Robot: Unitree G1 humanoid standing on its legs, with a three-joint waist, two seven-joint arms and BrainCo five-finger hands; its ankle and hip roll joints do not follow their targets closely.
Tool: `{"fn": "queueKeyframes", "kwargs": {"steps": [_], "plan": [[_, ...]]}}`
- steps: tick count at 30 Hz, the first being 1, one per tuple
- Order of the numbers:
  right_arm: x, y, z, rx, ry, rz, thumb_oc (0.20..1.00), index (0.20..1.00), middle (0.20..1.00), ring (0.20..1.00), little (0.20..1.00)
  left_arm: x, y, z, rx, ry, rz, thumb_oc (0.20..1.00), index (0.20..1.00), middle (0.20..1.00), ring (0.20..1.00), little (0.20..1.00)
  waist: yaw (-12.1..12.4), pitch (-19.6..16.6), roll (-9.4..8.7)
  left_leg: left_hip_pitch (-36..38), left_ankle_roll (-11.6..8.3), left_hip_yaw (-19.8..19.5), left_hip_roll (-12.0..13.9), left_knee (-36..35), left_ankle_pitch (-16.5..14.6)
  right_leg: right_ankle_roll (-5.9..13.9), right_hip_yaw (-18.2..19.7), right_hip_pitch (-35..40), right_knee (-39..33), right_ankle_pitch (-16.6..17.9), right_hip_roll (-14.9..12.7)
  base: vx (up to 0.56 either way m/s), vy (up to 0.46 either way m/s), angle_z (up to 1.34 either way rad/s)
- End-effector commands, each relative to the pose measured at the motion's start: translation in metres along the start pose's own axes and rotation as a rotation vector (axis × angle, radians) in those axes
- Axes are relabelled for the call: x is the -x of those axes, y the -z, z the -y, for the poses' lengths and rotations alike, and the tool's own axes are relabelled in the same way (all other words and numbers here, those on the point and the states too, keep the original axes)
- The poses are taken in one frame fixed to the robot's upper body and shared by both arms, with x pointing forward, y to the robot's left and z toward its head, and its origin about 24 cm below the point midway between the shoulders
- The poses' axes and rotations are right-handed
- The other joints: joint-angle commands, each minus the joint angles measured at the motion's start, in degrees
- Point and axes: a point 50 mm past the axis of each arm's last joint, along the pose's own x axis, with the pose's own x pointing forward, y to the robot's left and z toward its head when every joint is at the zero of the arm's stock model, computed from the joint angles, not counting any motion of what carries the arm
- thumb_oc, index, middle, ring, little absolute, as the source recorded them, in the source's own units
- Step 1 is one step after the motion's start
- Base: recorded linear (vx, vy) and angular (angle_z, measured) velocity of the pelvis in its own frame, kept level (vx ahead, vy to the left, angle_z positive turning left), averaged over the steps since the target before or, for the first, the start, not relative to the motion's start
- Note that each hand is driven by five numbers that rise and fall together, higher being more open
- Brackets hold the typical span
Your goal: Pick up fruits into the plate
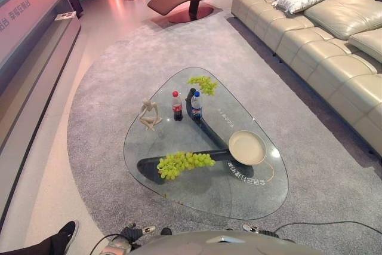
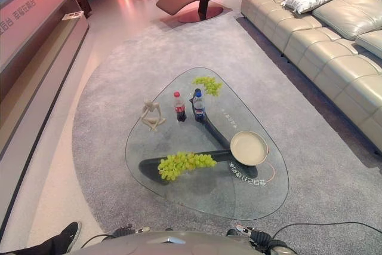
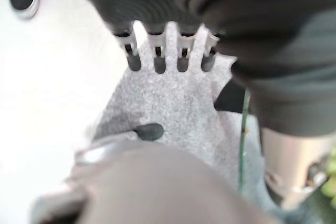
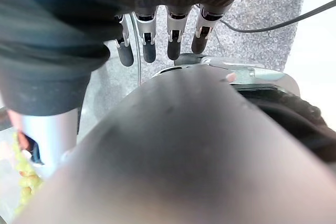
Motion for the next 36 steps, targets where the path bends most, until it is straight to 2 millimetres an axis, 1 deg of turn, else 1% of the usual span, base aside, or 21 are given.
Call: {"fn": "queueKeyframes", "kwargs": {"steps": [1,4,6,8,10,11,14,15,16,17,19,21,22,23,24,25,26,29,30,32,36], "plan": [[-0.008,-0.034,-0.024,0.043,-0.069,0.076,1.000,1.000,1.000,1.000,1.000,-0.004,-0.037,-0.015,-0.098,-0.079,0.109,1.000,1.000,1.000,1.000,1.000,-0.01,6.04,-1.32,3.28,4.09,2.75,-5.44,1.15,-8.43,-0.18,1.73,-0.29,4.89,-3.79,0.39,-0.01,0.002,-0.06],[-0.008,-0.048,-0.024,0.052,-0.070,0.120,1.000,1.000,1.000,1.000,1.000,-0.003,-0.059,-0.017,-0.090,-0.115,0.202,1.000,1.000,1.000,1.000,1.000,-0.19,7.94,-0.89,1.45,4.15,2.90,-5.29,1.57,-7.92,-0.31,2.15,-2.58,5.66,-3.52,0.35,-0.04,0.011,-0.05],[-0.008,-0.054,-0.024,0.053,-0.069,0.137,1.000,1.000,1.000,1.000,1.000,-0.002,-0.068,-0.019,-0.080,-0.125,0.240,1.000,1.000,1.000,1.000,1.000,-0.28,8.71,-0.68,0.77,4.13,2.86,-5.30,1.69,-7.70,-0.43,2.28,-3.35,5.87,-3.45,0.37,-0.06,0.018,-0.01],[-0.006,-0.074,-0.021,0.064,-0.066,0.194,1.000,1.000,1.000,1.000,1.000,0.002,-0.098,-0.023,-0.093,-0.175,0.364,1.000,1.000,1.000,1.000,1.000,-0.84,11.46,0.13,-1.27,4.09,2.73,-5.29,2.06,-7.04,-0.76,2.73,-5.91,6.72,-3.20,0.46,-0.10,0.037,-0.01],[-0.005,-0.083,-0.019,0.074,-0.064,0.216,1.000,1.000,1.000,1.000,1.000,0.006,-0.113,-0.027,-0.096,-0.203,0.423,1.000,1.000,1.000,1.000,1.000,-1.18,12.71,0.54,-2.30,4.05,2.74,-5.31,2.43,-6.74,-1.00,3.11,-7.06,7.16,-3.10,0.60,-0.04,0.034,-0.02],[-0.004,-0.090,-0.017,0.082,-0.062,0.235,1.000,1.000,1.000,1.000,1.000,0.010,-0.129,-0.030,-0.108,-0.235,0.487,1.000,1.000,1.000,1.000,1.000,-1.49,13.87,0.91,-3.25,3.98,2.73,-5.31,2.90,-6.50,-1.20,3.41,-8.01,7.60,-3.05,0.68,-0.01,0.029,-0.03],[-0.001,-0.102,-0.014,0.092,-0.062,0.273,1.000,1.000,1.000,1.000,1.000,0.022,-0.162,-0.038,-0.113,-0.294,0.630,1.000,1.000,1.000,1.000,1.000,-2.01,15.99,1.50,-4.81,3.86,2.97,-5.32,3.62,-6.16,-1.55,3.88,-9.64,8.27,-2.95,0.91,0.01,0.021,-0.10],[-0.001,-0.104,-0.014,0.093,-0.062,0.277,1.000,1.000,1.000,1.000,1.000,0.024,-0.164,-0.038,-0.120,-0.302,0.642,1.000,1.000,1.000,1.000,1.000,-2.04,16.19,1.54,-4.97,3.85,3.00,-5.33,3.70,-6.14,-1.58,3.92,-9.83,8.35,-2.94,0.93,-0.07,0.012,-0.09],[0.003,-0.120,-0.013,0.110,-0.066,0.321,1.000,1.000,1.000,1.000,1.000,0.036,-0.191,-0.048,-0.150,-0.371,0.739,1.000,1.000,1.000,1.000,1.000,-2.39,18.36,1.76,-7.26,3.65,3.22,-5.33,4.71,-5.67,-1.74,4.41,-11.91,8.95,-2.62,1.06,-0.07,0.004,-0.12],[0.003,-0.121,-0.013,0.111,-0.067,0.325,1.000,1.000,1.000,1.000,1.000,0.038,-0.193,-0.048,-0.157,-0.380,0.750,1.000,1.000,1.000,1.000,1.000,-2.40,18.52,1.76,-7.54,3.62,3.27,-5.33,4.85,-5.64,-1.76,4.49,-12.19,9.07,-2.59,1.09,-0.12,-0.008,-0.21],[0.008,-0.144,-0.015,0.134,-0.078,0.389,1.000,1.000,1.000,1.000,1.000,0.057,-0.225,-0.073,-0.189,-0.501,0.864,1.000,1.000,1.000,1.000,1.000,-2.82,21.50,1.86,-10.84,3.41,3.41,-5.12,6.20,-4.99,-1.94,5.33,-15.83,10.73,-2.39,1.69,-0.10,-0.012,-0.29],[0.012,-0.157,-0.016,0.143,-0.087,0.427,1.000,1.000,1.000,1.000,1.000,0.071,-0.243,-0.090,-0.197,-0.580,0.928,1.000,1.000,1.000,1.000,1.000,-3.08,23.16,1.88,-12.80,3.36,3.28,-5.20,7.15,-4.79,-2.18,5.86,-18.23,12.08,-2.42,2.14,-0.08,0.001,-0.23],[0.016,-0.168,-0.018,0.153,-0.092,0.457,1.000,1.000,1.000,1.000,1.000,0.085,-0.259,-0.106,-0.186,-0.638,0.971,1.000,1.000,1.000,1.000,1.000,-3.27,24.61,1.85,-14.42,3.36,2.94,-5.30,8.05,-4.62,-2.36,6.29,-20.26,13.47,-2.53,2.57,-0.06,-0.002,-0.17],[0.016,-0.170,-0.019,0.155,-0.094,0.464,1.000,1.000,1.000,1.000,1.000,0.089,-0.263,-0.109,-0.186,-0.658,0.986,1.000,1.000,1.000,1.000,1.000,-3.30,24.91,1.85,-14.78,3.35,2.89,-5.32,8.24,-4.55,-2.40,6.35,-20.68,13.79,-2.57,2.65,-0.08,-0.029,-0.27],[0.019,-0.178,-0.021,0.153,-0.102,0.493,1.000,1.000,1.000,1.000,1.000,0.107,-0.280,-0.128,-0.184,-0.731,1.030,1.000,1.000,1.000,1.000,1.000,-3.34,26.19,1.87,-16.65,3.36,2.45,-5.43,9.16,-4.36,-2.65,6.38,-22.77,15.29,-2.87,3.17,-0.04,-0.045,-0.19],[0.020,-0.180,-0.022,0.152,-0.106,0.501,1.000,1.000,1.000,1.000,1.000,0.112,-0.285,-0.132,-0.183,-0.755,1.043,1.000,1.000,1.000,1.000,1.000,-3.33,26.19,1.83,-17.67,3.37,2.34,-5.49,9.56,-4.31,-2.71,6.42,-23.87,15.89,-3.00,3.27,-0.07,-0.098,-0.14],[0.021,-0.183,-0.024,0.143,-0.117,0.529,1.000,1.000,1.000,1.000,1.000,0.132,-0.300,-0.146,-0.209,-0.837,1.085,1.000,1.000,1.000,1.000,1.000,-3.26,26.19,1.76,-20.80,3.42,2.12,-5.58,10.42,-4.05,-2.85,6.26,-27.36,17.48,-3.25,3.59,-0.06,-0.106,-0.03],[0.024,-0.191,-0.031,0.104,-0.140,0.572,1.000,1.000,1.000,1.000,1.000,0.162,-0.324,-0.167,-0.282,-0.974,1.106,1.000,1.000,1.000,1.000,1.000,-3.50,26.19,1.31,-25.52,3.30,2.02,-5.57,12.23,-3.69,-3.02,5.81,-32.40,20.05,-3.48,4.06,-0.04,-0.121,-0.04],[0.025,-0.192,-0.032,0.101,-0.141,0.577,1.000,1.000,1.000,1.000,1.000,0.164,-0.326,-0.168,-0.286,-0.983,1.105,1.000,1.000,1.000,1.000,1.000,-3.57,26.19,1.24,-26.05,3.28,2.01,-5.58,12.48,-3.68,-3.05,5.80,-32.92,20.29,-3.50,4.08,-0.03,-0.103,-0.03],[0.028,-0.201,-0.038,0.067,-0.160,0.615,1.000,1.000,1.000,1.000,1.000,0.186,-0.345,-0.178,-0.355,-1.099,1.092,1.000,1.000,1.000,1.000,1.000,-4.40,26.19,0.60,-30.37,3.07,2.13,-5.59,14.43,-3.46,-3.23,5.64,-37.02,21.82,-3.37,4.45,-0.06,-0.109,-0.05],[0.033,-0.211,-0.044,0.018,-0.185,0.668,1.000,1.000,1.000,1.000,1.000,0.210,-0.365,-0.191,-0.432,-1.224,1.035,1.000,1.000,1.000,1.000,1.000,-5.80,26.19,-0.38,-35.87,2.75,2.58,-5.26,17.08,-3.43,-3.36,6.04,-42.39,23.86,-3.07,5.18,-0.04,-0.085,0.01]]}}
